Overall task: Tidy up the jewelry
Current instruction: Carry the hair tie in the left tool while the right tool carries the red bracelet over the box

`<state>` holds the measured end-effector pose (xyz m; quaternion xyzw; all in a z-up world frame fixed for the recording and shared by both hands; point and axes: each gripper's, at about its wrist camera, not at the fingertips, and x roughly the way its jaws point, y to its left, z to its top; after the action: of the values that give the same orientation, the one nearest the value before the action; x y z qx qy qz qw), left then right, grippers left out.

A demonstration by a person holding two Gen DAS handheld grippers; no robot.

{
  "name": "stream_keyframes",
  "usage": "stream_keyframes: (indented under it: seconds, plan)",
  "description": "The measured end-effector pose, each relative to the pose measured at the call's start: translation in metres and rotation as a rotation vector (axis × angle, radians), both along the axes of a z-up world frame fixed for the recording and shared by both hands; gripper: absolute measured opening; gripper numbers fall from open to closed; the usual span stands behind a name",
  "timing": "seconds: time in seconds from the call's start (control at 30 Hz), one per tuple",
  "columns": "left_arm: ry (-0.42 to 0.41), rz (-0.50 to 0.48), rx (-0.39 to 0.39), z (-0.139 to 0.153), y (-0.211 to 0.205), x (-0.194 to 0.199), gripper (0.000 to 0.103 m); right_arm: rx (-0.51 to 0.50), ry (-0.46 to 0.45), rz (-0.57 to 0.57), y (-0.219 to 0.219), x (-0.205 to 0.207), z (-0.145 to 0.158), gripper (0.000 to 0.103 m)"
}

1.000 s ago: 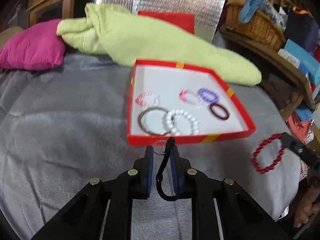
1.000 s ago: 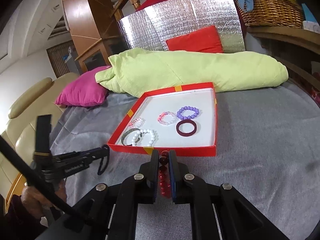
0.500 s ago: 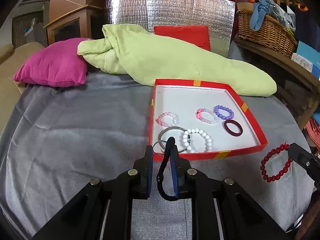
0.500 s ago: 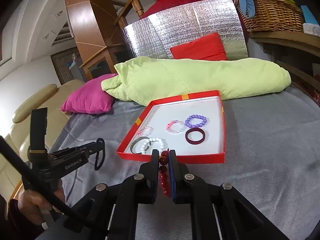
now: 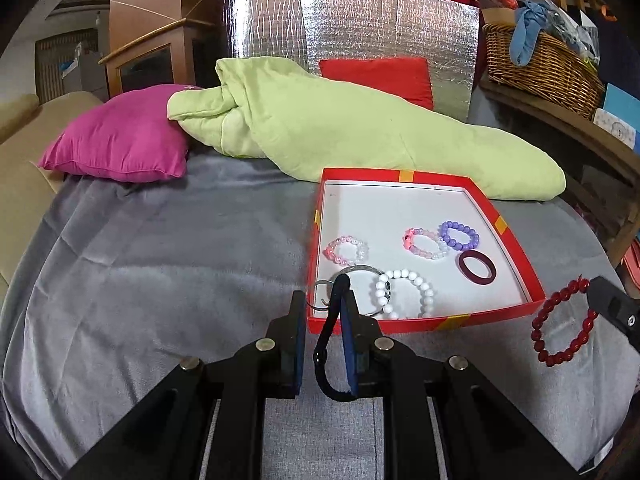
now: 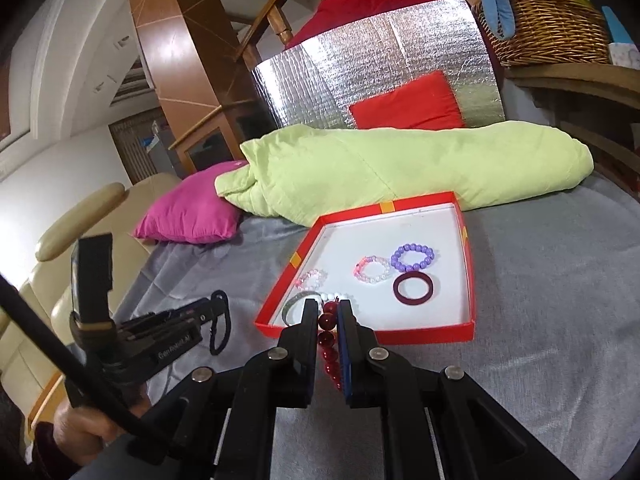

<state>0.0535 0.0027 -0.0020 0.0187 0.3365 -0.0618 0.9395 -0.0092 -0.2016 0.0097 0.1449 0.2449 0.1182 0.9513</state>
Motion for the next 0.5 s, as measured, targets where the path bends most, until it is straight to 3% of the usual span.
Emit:
stream_keyframes:
  seconds: [0.5]
  plan:
    - [0.009,-0.002,-0.009,0.001,-0.016,0.016,0.018,0.066,-0.001,-0.042,-0.021,0.014,0.007,0.010]
